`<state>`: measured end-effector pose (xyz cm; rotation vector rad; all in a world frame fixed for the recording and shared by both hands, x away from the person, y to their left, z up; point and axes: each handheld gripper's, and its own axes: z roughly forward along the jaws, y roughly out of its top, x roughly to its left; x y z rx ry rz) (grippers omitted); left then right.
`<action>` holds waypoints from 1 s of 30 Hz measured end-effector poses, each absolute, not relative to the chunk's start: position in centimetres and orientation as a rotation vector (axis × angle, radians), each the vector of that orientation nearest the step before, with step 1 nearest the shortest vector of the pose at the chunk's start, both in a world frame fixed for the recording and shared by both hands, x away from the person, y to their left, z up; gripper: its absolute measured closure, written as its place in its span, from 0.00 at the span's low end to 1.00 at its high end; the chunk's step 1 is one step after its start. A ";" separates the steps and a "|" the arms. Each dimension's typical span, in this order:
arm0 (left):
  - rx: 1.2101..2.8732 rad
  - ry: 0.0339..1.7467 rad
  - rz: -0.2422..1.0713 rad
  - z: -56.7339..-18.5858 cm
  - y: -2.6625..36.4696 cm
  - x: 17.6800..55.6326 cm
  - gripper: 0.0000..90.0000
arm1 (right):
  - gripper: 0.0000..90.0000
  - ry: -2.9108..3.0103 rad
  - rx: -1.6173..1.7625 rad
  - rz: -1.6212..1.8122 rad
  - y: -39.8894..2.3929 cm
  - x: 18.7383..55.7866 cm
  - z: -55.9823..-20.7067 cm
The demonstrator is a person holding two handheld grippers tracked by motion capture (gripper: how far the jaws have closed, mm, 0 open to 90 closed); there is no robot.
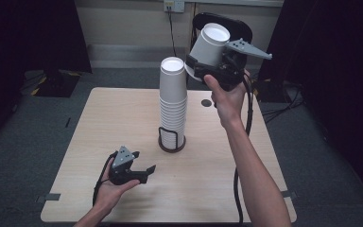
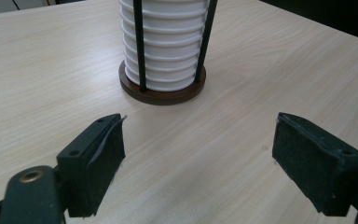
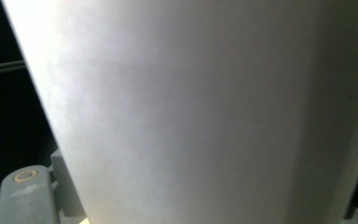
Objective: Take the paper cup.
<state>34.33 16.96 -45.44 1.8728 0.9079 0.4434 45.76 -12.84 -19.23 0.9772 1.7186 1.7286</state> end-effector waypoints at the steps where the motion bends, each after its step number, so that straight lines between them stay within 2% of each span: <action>1: 1.875 0.902 0.453 -45.4 17.0 34.3 0.19 | 0.15 1.721 0.983 1.727 -13.0 45.7 -19.3; 12: 1.862 0.918 0.482 -45.3 17.0 34.5 0.21 | 0.16 1.766 1.053 1.649 -15.4 45.4 -20.7; 30: 1.841 0.932 0.453 -45.3 17.2 34.3 0.19 | 0.16 1.901 1.207 1.611 -17.5 44.4 -27.1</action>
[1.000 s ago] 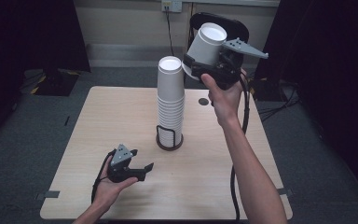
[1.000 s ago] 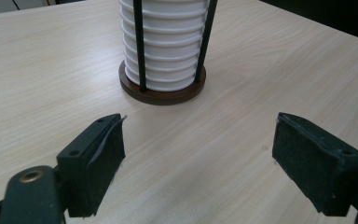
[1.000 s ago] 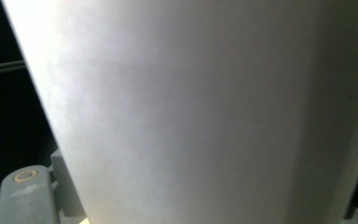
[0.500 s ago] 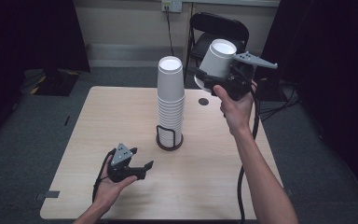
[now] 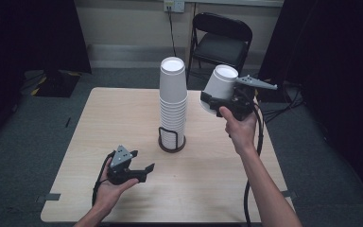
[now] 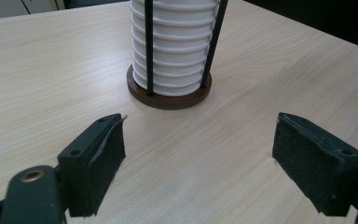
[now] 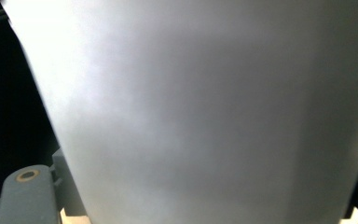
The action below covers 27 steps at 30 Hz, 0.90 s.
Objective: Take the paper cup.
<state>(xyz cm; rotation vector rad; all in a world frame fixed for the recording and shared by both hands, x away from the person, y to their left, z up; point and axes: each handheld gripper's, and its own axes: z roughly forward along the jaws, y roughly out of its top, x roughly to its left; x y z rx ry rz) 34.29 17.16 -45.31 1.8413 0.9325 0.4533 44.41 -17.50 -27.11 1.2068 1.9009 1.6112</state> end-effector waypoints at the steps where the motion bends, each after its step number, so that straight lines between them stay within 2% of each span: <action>1: 1.847 0.927 0.453 -45.3 17.1 34.2 0.19 | 0.16 1.905 1.216 1.613 -17.6 44.3 -27.6; 22: 1.842 0.876 0.507 -45.2 16.3 34.5 0.18 | 0.16 2.021 1.353 1.718 -16.7 41.7 -34.4; 27: 1.829 0.908 0.469 -44.9 16.1 34.8 0.19 | 0.16 2.051 1.367 1.739 -16.0 41.2 -35.9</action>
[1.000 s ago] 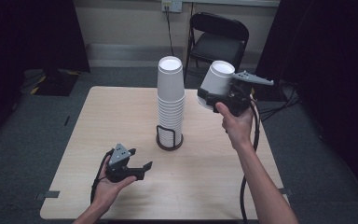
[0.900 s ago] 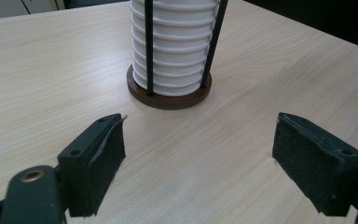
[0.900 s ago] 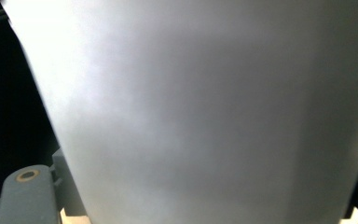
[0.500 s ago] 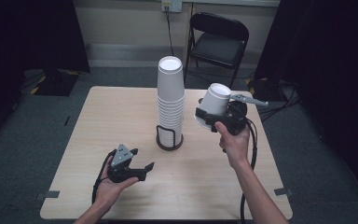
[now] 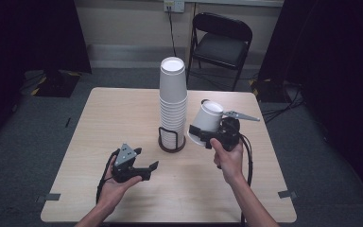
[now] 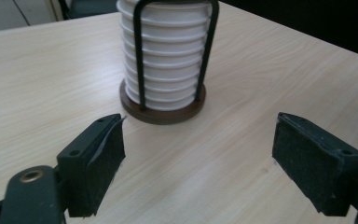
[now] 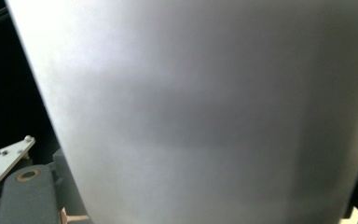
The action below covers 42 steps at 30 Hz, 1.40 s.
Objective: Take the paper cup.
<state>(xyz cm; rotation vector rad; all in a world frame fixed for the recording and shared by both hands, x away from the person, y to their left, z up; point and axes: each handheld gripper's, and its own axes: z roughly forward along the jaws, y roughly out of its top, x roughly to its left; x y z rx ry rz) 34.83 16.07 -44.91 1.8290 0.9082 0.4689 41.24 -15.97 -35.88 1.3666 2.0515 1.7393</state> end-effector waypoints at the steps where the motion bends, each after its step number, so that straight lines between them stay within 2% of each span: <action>1: 1.828 0.901 0.460 -44.7 15.8 34.9 0.19 | 0.16 2.058 1.374 1.746 -15.9 41.2 -36.1; 10: 1.830 0.864 0.432 -44.1 13.7 35.8 0.21 | 0.16 2.129 1.394 1.790 -14.4 40.7 -38.3; 13: 1.793 0.860 0.375 -44.2 13.3 35.9 0.28 | 0.16 2.142 1.406 1.796 -14.1 40.3 -39.0; 21: 1.733 0.857 0.401 -44.3 13.3 35.0 0.28 | 0.16 2.141 1.479 1.852 -13.6 38.9 -41.4; 35: 1.795 0.778 0.405 -45.1 13.1 33.6 0.29 | 0.16 2.141 1.680 1.962 -13.2 37.6 -43.4; 42: 1.802 0.717 0.445 -45.2 12.7 33.3 0.35 | 0.17 2.143 1.769 2.038 -12.8 37.5 -43.5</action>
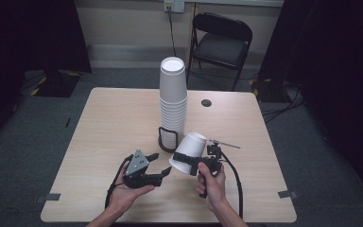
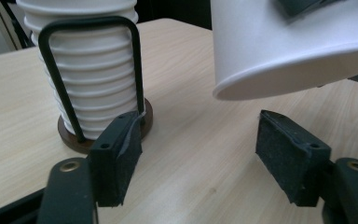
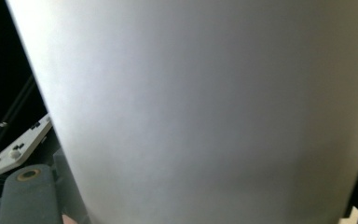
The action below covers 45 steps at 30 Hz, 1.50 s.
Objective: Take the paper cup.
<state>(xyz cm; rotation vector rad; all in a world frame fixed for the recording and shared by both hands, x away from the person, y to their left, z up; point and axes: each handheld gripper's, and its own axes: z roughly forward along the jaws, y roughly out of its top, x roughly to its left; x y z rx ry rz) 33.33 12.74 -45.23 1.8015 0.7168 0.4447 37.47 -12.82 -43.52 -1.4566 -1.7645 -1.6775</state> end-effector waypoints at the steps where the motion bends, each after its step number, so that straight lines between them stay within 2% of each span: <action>1: 1.796 0.712 0.456 -45.2 12.7 33.3 0.36 | 0.17 -1.754 -1.455 -1.673 -12.8 37.5 -43.5; 7: 1.753 0.711 0.502 -45.1 12.6 32.9 0.39 | 0.17 -1.663 -1.465 -1.629 -12.5 37.4 -44.3; 10: 1.748 0.686 0.502 -45.2 12.5 32.8 0.44 | 0.17 -1.634 -1.471 -1.614 -12.5 37.4 -44.5; 15: 1.755 0.670 0.509 -45.3 12.2 32.7 0.47 | 0.17 -1.589 -1.465 -1.597 -12.2 37.2 -44.6; 17: 1.750 0.670 0.510 -45.3 12.2 32.7 0.51 | 0.17 -1.583 -1.458 -1.590 -12.1 37.2 -44.6; 19: 1.748 0.670 0.515 -45.4 12.1 32.9 0.59 | 0.17 -1.582 -1.454 -1.577 -11.9 37.1 -44.6; 22: 1.737 0.664 0.518 -45.4 12.0 32.9 0.63 | 0.17 -1.577 -1.448 -1.562 -11.5 36.9 -44.5; 38: 1.735 0.638 0.573 -45.6 11.4 33.2 0.69 | 0.17 -1.483 -1.480 -1.466 -10.1 36.1 -45.3; 45: 1.736 0.606 0.568 -45.6 11.0 33.2 0.81 | 0.16 -1.494 -1.488 -1.476 -9.9 35.9 -45.1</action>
